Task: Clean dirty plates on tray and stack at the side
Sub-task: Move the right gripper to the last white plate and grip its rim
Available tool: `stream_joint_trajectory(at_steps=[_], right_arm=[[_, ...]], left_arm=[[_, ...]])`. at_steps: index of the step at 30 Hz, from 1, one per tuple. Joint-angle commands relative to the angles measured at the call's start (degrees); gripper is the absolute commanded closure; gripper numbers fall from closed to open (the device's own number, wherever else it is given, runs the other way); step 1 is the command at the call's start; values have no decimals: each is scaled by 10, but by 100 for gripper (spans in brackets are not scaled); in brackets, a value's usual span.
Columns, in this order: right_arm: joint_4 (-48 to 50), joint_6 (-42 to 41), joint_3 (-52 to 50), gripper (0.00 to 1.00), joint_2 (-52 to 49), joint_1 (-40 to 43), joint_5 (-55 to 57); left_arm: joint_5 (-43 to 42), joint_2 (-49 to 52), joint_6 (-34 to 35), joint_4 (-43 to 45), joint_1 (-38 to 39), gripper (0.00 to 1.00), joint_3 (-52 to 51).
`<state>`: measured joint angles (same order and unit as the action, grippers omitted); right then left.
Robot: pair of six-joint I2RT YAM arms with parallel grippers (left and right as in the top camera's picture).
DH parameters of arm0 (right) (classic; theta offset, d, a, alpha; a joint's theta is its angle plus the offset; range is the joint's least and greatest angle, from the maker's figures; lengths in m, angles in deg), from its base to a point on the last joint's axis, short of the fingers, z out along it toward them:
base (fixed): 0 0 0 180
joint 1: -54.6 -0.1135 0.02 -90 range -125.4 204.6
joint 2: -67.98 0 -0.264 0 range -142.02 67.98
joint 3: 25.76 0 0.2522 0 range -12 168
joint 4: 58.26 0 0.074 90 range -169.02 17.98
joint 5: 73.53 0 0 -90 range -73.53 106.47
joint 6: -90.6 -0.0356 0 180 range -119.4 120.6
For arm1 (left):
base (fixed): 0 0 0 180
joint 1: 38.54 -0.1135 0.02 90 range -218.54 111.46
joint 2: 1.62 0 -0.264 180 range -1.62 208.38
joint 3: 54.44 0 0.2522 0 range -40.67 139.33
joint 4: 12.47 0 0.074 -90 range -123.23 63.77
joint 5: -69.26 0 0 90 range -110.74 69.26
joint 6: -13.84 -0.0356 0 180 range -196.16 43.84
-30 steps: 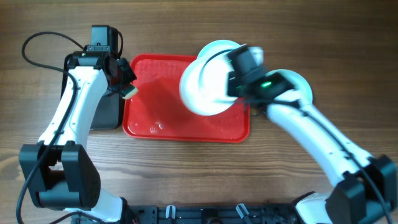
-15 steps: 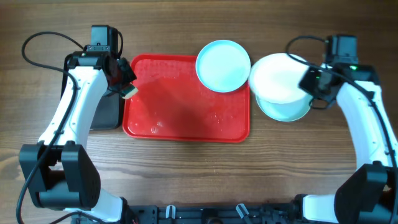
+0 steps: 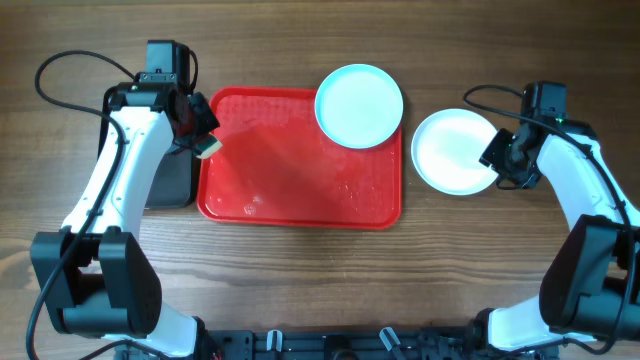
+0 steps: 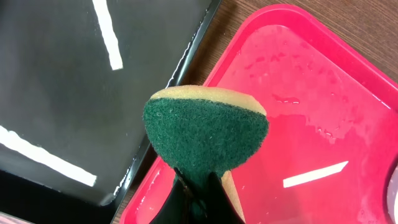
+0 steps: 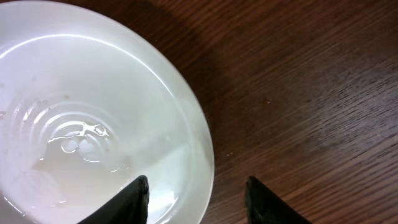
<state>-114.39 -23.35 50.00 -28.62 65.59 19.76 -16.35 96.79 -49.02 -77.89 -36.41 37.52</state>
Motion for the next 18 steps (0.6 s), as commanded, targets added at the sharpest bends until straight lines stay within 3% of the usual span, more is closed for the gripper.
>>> stream_joint_trajectory(at_steps=[1,8,11,18], right_arm=[[7,35,12,48,-2,-2,-70],[-4,57,105,48,14,-71,-160],[23,4,116,49,14,-123,-171],[60,-197,115,76,-30,-231,-59]], left_arm=[[-5,0,3,1,-2,96,-3],[-5,0,3,1,-2,96,-3],[-5,0,3,1,-2,96,-3],[-5,0,3,1,-1,96,-3]])
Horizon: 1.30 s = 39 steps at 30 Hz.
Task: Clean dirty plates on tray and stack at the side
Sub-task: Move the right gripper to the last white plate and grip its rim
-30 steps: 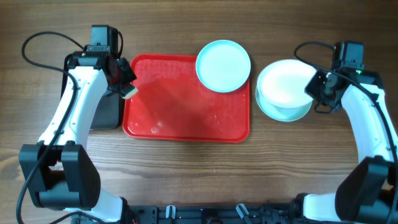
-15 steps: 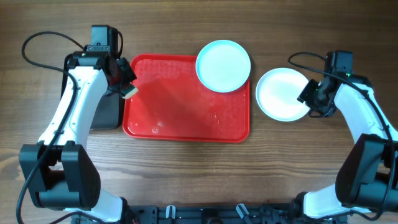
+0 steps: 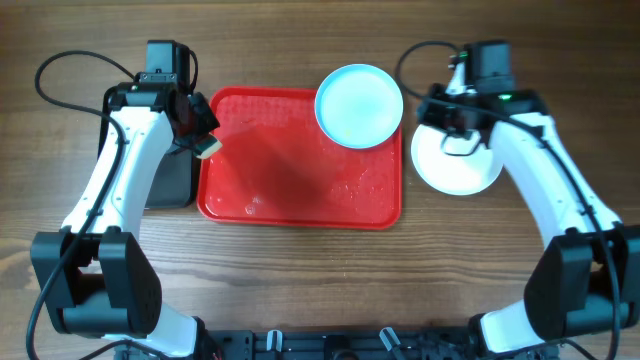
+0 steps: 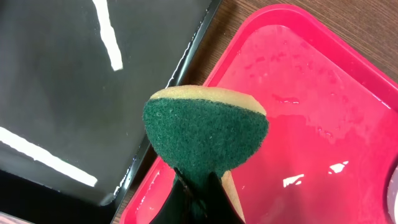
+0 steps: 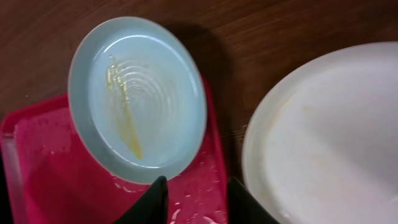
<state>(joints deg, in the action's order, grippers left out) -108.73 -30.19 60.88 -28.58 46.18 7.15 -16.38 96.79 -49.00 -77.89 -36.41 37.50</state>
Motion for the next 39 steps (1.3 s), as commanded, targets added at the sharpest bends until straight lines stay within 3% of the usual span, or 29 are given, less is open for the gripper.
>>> stream_joint_trajectory(at_steps=[1,7,15,18,20,26,31,38,39], right_arm=[[7,-141,6,78,-43,-49,73],[33,-146,6,83,-113,-91,85],[49,-144,6,83,-191,-97,82],[53,-139,6,88,-202,-97,70],[55,-117,6,96,-202,-97,48],[47,-35,6,96,-201,-117,-83],[2,4,6,96,-199,-165,-87],[-4,113,20,67,-197,-181,-54],[3,125,21,60,-197,-180,-50]], left_arm=[[-5,0,3,1,-1,96,-3],[-5,0,3,1,-1,96,-3],[-5,0,3,2,-1,96,-3],[-5,0,3,2,-1,96,-3],[-5,0,3,1,-1,96,-3],[-5,0,3,2,-1,96,-3],[-5,0,3,2,-1,96,-3],[-5,0,3,2,-1,96,-3],[-5,0,3,1,-1,96,-3]])
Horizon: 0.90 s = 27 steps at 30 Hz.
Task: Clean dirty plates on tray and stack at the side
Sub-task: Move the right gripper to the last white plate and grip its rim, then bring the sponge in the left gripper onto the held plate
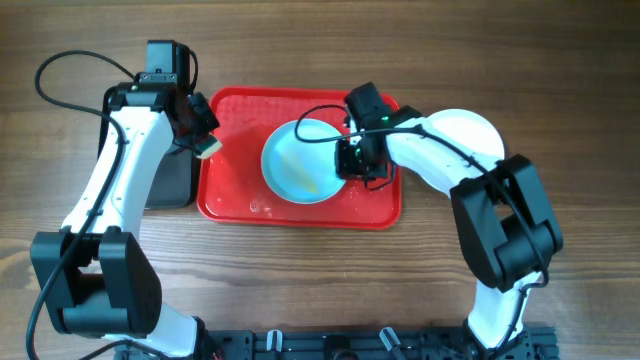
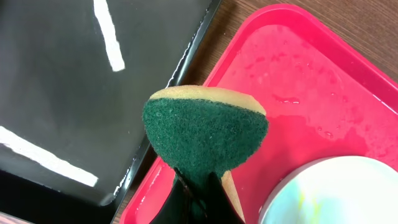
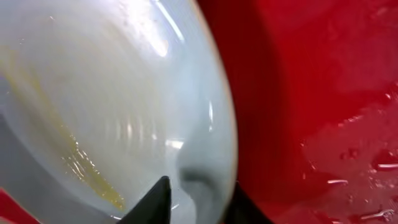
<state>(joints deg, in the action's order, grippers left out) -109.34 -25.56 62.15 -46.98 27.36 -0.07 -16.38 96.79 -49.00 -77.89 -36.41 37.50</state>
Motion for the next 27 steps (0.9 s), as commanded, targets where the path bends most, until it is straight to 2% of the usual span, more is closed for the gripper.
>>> stream_joint_trajectory(at_steps=[1,3,5,11,14,16,18,21,23,27], right_arm=[[22,92,9,51,-13,9,32],[52,118,9,41,-13,10,51],[86,146,9,37,-14,10,59],[158,168,9,39,-26,10,75],[166,169,9,47,-39,8,75],[169,164,9,57,-44,7,75],[169,148,9,75,-45,7,78],[165,121,9,95,-45,7,78],[157,97,9,96,-45,7,80],[113,-2,9,95,-45,7,72]], left_arm=[[-5,0,3,1,-1,96,-3],[-5,0,3,2,-1,96,-3],[-5,0,3,2,-1,96,-3],[-5,0,3,1,-1,96,-3],[-5,0,3,1,-1,96,-3],[-5,0,3,2,-1,96,-3],[-5,0,3,1,-1,96,-3],[-5,0,3,1,-1,96,-3],[-5,0,3,1,-1,96,-3],[-5,0,3,1,-1,96,-3]])
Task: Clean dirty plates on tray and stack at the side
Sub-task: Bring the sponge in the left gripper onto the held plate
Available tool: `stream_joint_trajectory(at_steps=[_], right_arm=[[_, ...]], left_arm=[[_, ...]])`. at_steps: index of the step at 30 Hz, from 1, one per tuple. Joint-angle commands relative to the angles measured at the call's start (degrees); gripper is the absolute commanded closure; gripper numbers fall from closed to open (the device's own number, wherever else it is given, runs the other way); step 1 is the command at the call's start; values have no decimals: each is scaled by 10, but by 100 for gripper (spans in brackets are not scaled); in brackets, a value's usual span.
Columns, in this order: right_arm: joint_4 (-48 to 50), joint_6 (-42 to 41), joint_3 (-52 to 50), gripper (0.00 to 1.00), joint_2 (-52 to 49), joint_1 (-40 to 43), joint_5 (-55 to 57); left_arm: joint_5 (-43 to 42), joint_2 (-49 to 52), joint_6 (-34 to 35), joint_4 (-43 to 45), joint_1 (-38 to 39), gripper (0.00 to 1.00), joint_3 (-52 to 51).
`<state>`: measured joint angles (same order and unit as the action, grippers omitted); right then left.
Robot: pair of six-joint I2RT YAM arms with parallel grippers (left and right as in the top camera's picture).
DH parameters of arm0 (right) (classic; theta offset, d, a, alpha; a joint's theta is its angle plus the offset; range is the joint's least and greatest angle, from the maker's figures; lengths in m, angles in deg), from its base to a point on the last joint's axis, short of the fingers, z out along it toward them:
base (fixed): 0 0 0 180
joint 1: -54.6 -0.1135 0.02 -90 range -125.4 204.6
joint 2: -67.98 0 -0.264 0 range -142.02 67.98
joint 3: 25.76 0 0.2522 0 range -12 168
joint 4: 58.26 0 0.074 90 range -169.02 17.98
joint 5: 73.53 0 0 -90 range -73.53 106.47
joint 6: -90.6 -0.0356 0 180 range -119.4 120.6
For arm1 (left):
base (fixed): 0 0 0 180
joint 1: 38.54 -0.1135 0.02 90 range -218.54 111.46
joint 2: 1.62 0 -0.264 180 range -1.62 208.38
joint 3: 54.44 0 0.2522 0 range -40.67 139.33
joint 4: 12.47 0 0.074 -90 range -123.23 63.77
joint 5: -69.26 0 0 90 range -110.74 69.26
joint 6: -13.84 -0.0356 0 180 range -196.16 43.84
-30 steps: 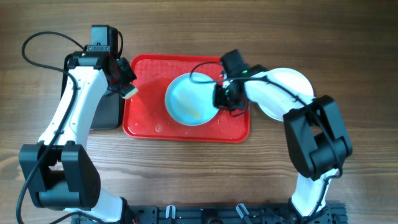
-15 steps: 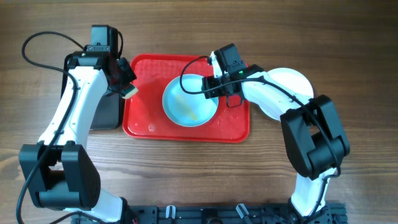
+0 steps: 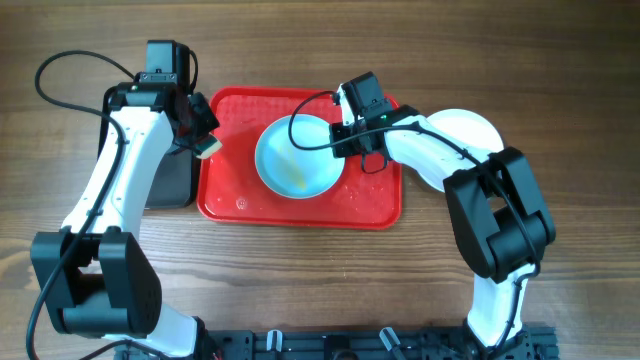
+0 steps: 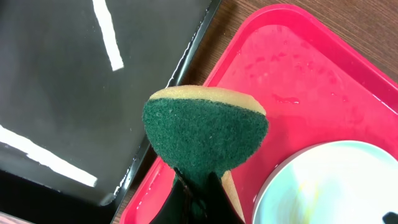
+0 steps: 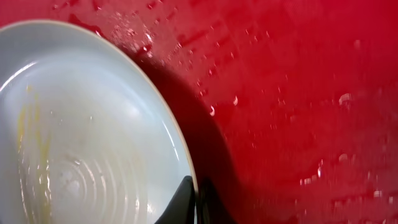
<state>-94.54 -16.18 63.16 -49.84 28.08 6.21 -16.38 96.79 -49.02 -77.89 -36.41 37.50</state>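
Note:
A pale blue plate (image 3: 298, 157) streaked with yellow grime (image 5: 37, 146) sits in the middle of the red tray (image 3: 228, 190). My right gripper (image 3: 343, 141) is shut on the plate's right rim (image 5: 194, 199), one finger over the inside and one under. My left gripper (image 3: 203, 140) hangs over the tray's left edge, shut on a green-and-yellow sponge (image 4: 205, 132). A clean white plate (image 3: 470, 128) lies on the table to the right of the tray, partly hidden by my right arm.
A black mat or tray (image 3: 172, 185) lies left of the red tray, under my left arm. Water droplets (image 5: 298, 124) cover the red tray's floor. Wooden table all around.
The blue plate has shifted a little left and toward the tray's back, lying flatter. My right gripper now pinches the rim tight. The left arm and sponge have not moved.
My right gripper stood open by the white plate on the table, with the blue plate at the tray's back right corner. Then it was near the blue plate. Later the plate sat mid-tray between its fingers, and now it is clamped there. The left gripper held the sponge throughout.

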Motion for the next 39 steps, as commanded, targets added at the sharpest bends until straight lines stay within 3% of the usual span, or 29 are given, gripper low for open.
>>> stream_joint_trajectory(at_steps=[1,4,8,17,23,30,39], right_arm=[[-53,-126,-2,96,-16,0,2],[-101,-202,-2,96,-16,-5,-35],[-108,-229,-2,96,-16,-25,-67],[-78,-160,-2,96,-16,-22,-38],[-70,-127,-2,96,-16,-19,-33],[-68,-125,-2,96,-17,-19,-33],[-67,-125,-3,96,-17,-19,-31]], left_arm=[[-5,0,3,2,-1,96,-3],[-5,0,3,2,-1,96,-3],[-5,0,3,2,2,96,-3],[-10,29,-3,3,39,96,-3],[-102,62,-118,38,78,96,-3],[-114,100,-208,57,124,96,-3],[-81,165,-209,35,139,96,-3]])
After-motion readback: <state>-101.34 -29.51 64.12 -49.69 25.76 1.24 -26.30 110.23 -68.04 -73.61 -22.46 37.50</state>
